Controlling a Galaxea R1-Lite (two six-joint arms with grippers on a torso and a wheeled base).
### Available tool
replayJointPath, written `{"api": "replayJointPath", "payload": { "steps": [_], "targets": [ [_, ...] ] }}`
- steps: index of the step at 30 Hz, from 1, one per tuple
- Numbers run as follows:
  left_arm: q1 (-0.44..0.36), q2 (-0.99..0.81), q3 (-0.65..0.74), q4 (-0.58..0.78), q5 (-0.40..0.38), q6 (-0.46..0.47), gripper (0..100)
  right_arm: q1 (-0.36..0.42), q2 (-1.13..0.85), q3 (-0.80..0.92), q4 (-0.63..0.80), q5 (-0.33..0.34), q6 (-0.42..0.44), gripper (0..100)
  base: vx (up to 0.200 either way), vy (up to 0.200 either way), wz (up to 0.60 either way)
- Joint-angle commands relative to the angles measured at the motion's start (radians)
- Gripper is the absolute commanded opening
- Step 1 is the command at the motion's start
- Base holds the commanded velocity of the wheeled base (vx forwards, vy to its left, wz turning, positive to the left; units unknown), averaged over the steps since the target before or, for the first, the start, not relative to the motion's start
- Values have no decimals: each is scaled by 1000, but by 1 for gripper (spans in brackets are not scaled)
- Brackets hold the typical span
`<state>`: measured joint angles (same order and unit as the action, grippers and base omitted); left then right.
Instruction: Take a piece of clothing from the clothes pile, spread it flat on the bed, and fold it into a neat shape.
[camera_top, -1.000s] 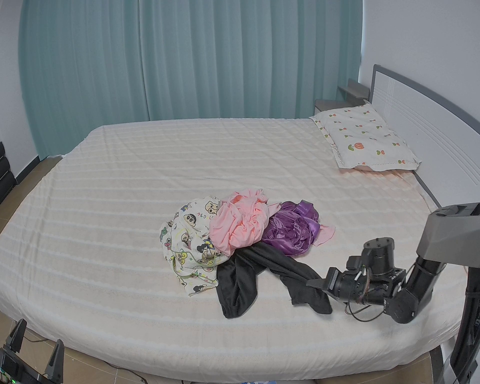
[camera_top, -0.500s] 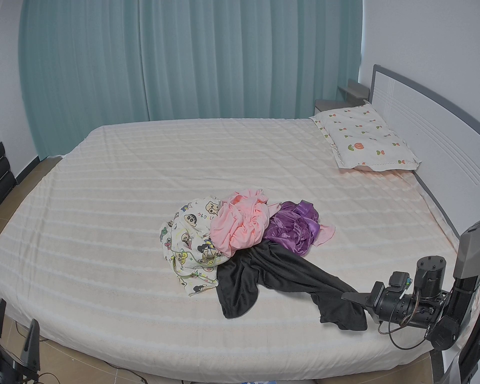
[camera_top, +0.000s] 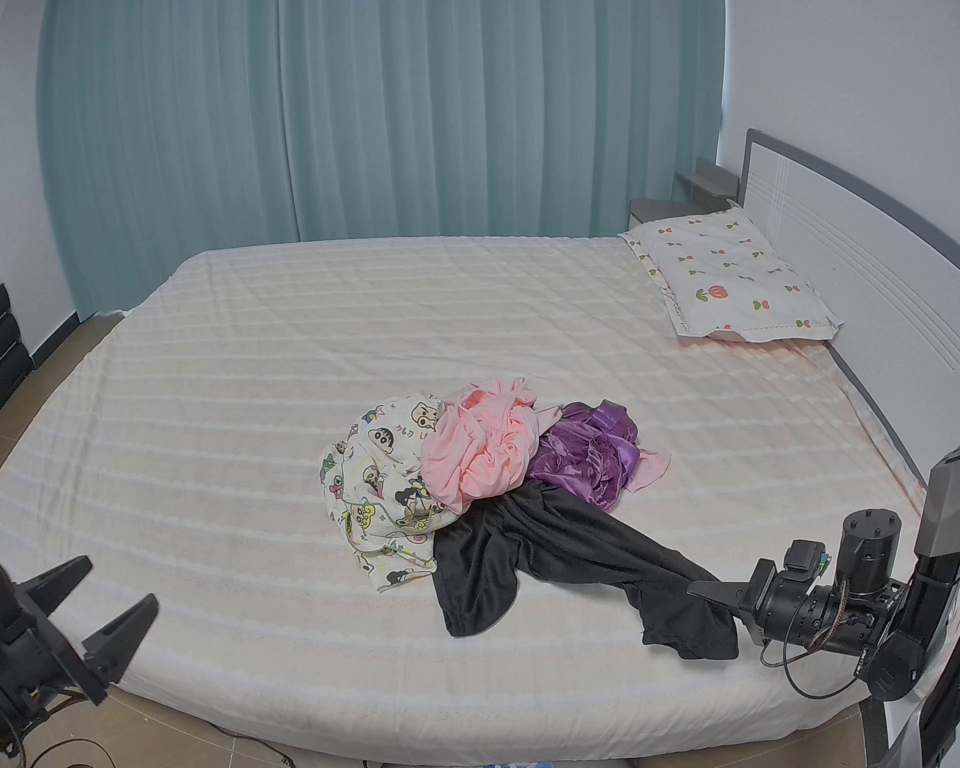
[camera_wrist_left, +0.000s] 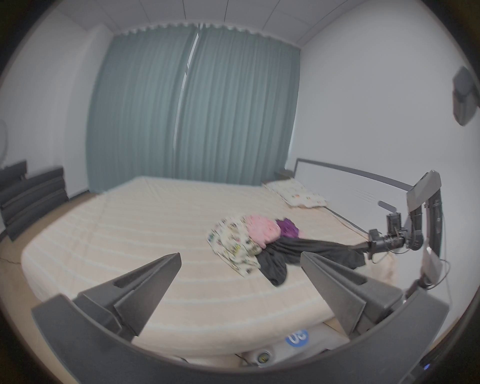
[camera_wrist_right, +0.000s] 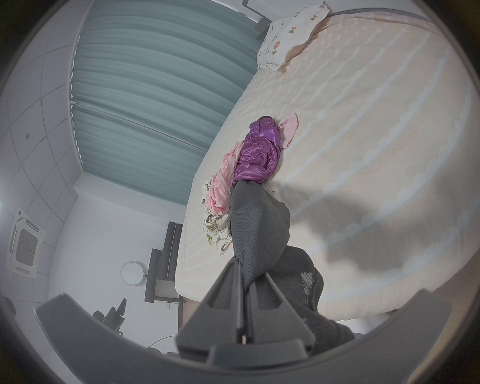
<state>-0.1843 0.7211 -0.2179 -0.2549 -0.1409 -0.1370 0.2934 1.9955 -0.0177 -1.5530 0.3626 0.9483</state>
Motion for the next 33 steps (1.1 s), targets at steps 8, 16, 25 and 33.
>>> {"api": "replayJointPath", "payload": {
  "steps": [8,16,25,33],
  "targets": [
    [-370,1029,-126,-425,49,-404,100,-2,5,18,-16,3,1,0,0,0,0],
    [-434,1354,-385,-429,122,-567,100,4,9,18,-16,1,1,0,0,0,0],
    [-465,1595,-606,-426,188,-632,100,16,11,18,-16,-5,1,0,0,0,0],
    [-463,1666,-664,-432,227,-636,100,18,12,18,-16,-7,1,0,0,0,0]
  ]
}}
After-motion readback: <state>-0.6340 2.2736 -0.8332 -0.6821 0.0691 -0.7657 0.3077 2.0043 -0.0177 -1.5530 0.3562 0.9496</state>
